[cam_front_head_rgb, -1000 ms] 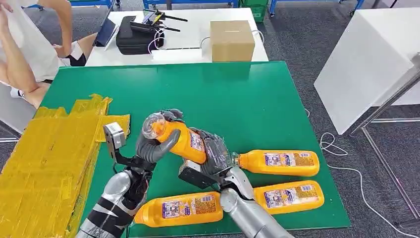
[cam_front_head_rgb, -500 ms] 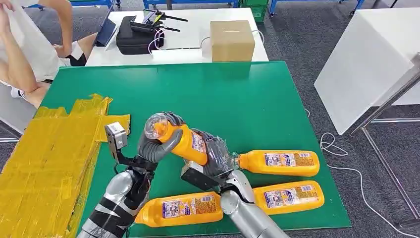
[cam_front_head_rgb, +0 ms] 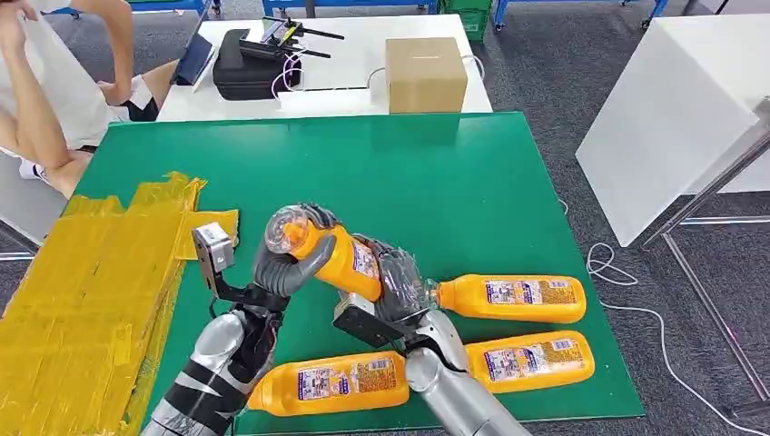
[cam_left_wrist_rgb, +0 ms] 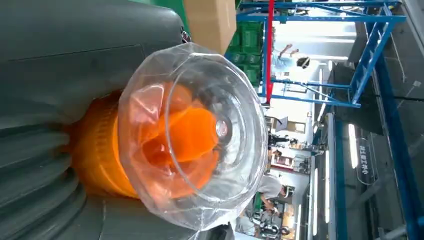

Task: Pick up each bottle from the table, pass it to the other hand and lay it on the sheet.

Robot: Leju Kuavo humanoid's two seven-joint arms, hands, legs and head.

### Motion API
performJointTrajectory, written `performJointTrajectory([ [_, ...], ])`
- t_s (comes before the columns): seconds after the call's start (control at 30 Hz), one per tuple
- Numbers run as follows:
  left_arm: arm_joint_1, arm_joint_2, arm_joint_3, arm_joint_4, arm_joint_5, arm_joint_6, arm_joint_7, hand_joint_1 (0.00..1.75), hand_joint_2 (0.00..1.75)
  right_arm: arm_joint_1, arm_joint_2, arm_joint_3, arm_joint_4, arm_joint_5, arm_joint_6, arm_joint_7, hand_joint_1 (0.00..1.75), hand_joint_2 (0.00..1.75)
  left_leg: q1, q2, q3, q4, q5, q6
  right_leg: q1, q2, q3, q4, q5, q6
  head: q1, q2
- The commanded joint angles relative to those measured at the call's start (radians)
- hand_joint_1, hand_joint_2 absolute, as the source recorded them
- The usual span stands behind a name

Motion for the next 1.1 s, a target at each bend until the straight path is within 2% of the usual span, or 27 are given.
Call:
performJointTrajectory([
  [0.03, -0.046, 0.003, -0.033, 0.051, 0.0, 0.002, 0.002, 1.75, 1.75, -0.038, -0.018, 0.012, 0.013, -0.003, 0.004, -0.011, 1.75, 1.75, 0.001, -0.002, 0.001, 0.0, -0.001, -0.001, 0.001, -0.002, 0.002, -0.001, -0.001, 0.0, 0.0, 0.0],
  [0.87, -0.045, 0.003, -0.03, 0.047, 0.0, 0.004, 0.0, 1.75, 1.75, -0.036, -0.018, 0.013, 0.012, -0.001, -0.004, -0.015, 1.75, 1.75, 0.0, -0.001, 0.0, 0.0, 0.0, 0.0, 0.0, -0.001, 0.001, 0.0, 0.0, 0.0, 0.0, 0.0],
  [0.9, -0.041, 0.003, -0.019, 0.036, 0.002, 0.012, -0.007, 1.75, 1.75, -0.024, -0.016, 0.004, -0.005, -0.007, -0.026, -0.028, 0.63, 1.75, 0.001, -0.001, 0.002, 0.0, -0.001, -0.001, 0.001, -0.002, 0.002, -0.001, -0.001, 0.001, 0.0, 0.0],
  [0.93, -0.04, 0.003, -0.018, 0.035, 0.002, 0.013, -0.008, 1.75, 1.75, -0.022, -0.015, 0.002, -0.009, -0.009, -0.031, -0.032, 0.28, 1.75, 0.001, -0.001, 0.001, 0.0, -0.001, 0.0, 0.001, -0.002, 0.002, -0.001, -0.001, 0.001, 0.0, 0.0],
  [0.97, -0.039, 0.004, -0.014, 0.034, 0.002, 0.016, -0.008, 1.75, 1.75, -0.017, -0.014, 0.001, -0.013, -0.012, -0.035, -0.036, 0.0, 1.75, 0.001, -0.001, 0.001, 0.0, 0.0, 0.0, 0.0, -0.002, 0.001, -0.001, -0.001, 0.0, 0.0, 0.0],
  [1.1, -0.028, 0.004, 0.007, 0.024, 0.004, 0.038, -0.02, 1.75, 1.75, 0.0, -0.017, -0.007, -0.042, -0.03, -0.052, -0.053, 0.0, 1.75, 0.002, -0.001, 0.003, 0.0, -0.001, -0.001, 0.001, -0.001, 0.004, -0.001, -0.001, 0.0, 0.0, 0.0],
])
